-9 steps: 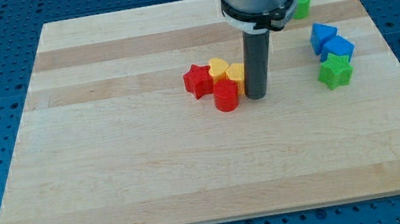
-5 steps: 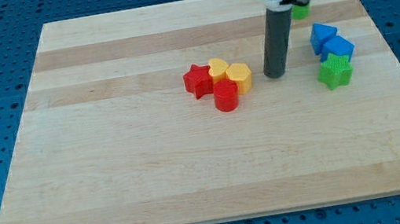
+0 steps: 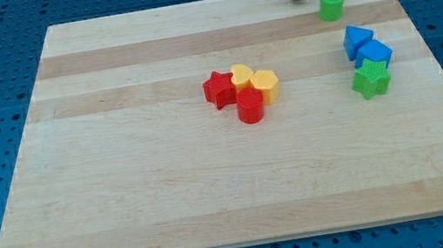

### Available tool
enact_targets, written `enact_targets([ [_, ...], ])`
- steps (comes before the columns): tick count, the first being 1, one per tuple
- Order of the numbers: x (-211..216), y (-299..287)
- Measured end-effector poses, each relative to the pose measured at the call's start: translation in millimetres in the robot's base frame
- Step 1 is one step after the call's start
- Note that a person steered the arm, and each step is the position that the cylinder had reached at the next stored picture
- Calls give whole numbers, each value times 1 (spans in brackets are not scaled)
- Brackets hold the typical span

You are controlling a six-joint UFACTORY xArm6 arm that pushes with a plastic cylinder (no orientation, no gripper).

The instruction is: Move the green circle down a bit

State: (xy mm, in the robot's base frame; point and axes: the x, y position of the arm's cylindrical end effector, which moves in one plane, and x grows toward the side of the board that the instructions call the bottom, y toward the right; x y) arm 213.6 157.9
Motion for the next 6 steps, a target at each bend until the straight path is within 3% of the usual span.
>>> enact_targets([
  [6, 37, 40],
])
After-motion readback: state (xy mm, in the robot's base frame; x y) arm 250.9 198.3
